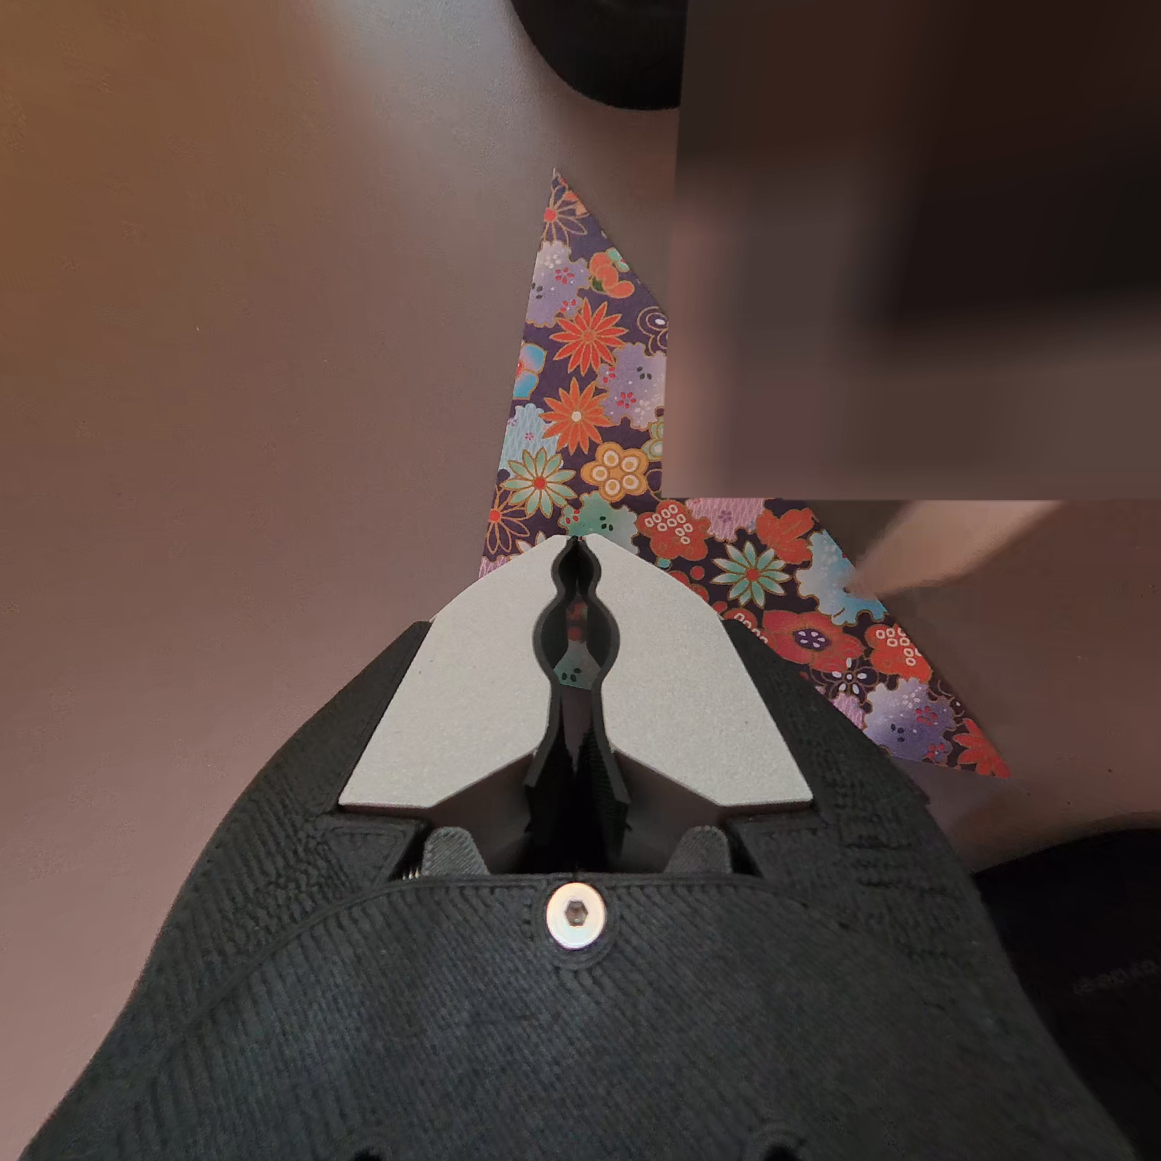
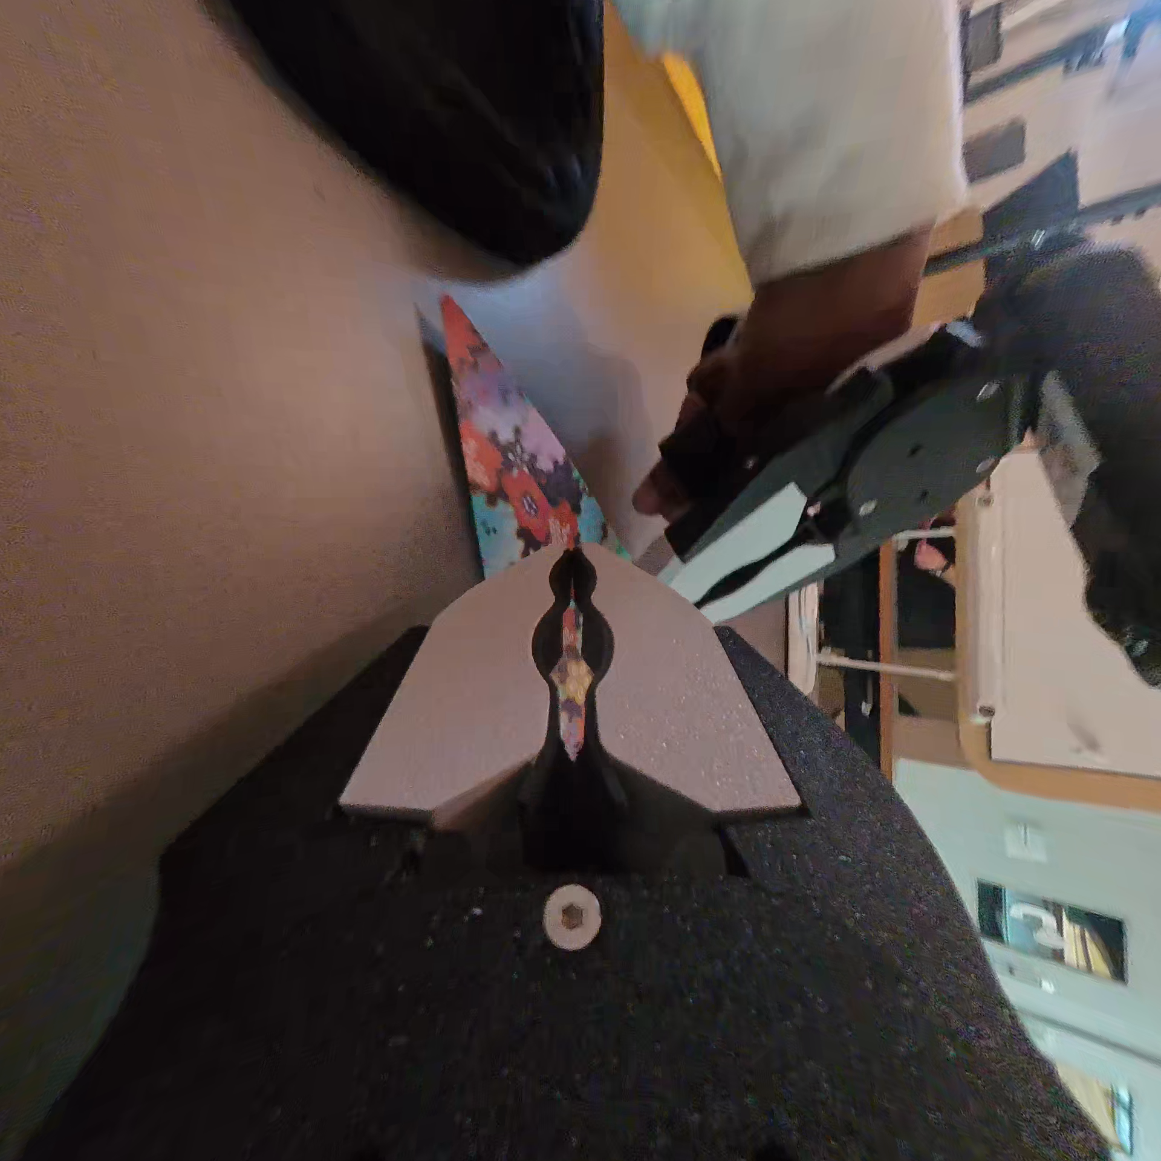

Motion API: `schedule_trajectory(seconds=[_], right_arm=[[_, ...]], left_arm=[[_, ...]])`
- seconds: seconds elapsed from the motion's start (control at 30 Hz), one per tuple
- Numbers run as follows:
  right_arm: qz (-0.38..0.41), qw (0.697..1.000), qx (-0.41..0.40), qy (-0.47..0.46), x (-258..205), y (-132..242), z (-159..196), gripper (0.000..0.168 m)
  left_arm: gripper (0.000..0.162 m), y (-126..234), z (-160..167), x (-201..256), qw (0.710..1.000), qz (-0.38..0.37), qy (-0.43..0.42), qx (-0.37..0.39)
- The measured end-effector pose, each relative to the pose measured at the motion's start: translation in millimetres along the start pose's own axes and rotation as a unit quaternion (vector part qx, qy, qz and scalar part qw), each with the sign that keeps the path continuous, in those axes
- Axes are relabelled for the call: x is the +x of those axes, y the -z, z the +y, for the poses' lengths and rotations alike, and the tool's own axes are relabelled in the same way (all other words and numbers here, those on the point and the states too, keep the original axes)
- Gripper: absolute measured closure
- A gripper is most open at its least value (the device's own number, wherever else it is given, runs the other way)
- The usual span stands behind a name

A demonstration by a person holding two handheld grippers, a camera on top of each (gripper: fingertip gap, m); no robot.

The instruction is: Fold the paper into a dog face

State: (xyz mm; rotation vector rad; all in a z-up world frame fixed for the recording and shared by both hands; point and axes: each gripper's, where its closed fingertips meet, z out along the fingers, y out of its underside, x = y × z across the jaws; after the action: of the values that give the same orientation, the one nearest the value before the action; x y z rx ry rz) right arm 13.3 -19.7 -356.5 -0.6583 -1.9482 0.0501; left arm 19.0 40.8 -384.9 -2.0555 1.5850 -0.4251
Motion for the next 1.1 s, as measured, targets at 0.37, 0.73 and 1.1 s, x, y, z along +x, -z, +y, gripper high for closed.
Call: schedule_trajectory(seconds=[0.37, 0.73, 1.1], right_arm=[[-0.042, 0.992, 0.078, 0.088, -25, -12, -48, 0.168], [-0.039, 0.994, 0.072, 0.070, -25, -41, -81, 0.168], [-0.002, 0.987, -0.067, -0.145, 24, 22, 60, 0.168]], left_arm=[[0.162, 0, 0, 0, 1.000, 0.007, 0.008, 0.008], [0.162, 0, 0, 0, 1.000, 0.010, 0.009, 0.010], [0.162, 0, 0, -1, 1.000, -0.001, 0.002, 0.007]])
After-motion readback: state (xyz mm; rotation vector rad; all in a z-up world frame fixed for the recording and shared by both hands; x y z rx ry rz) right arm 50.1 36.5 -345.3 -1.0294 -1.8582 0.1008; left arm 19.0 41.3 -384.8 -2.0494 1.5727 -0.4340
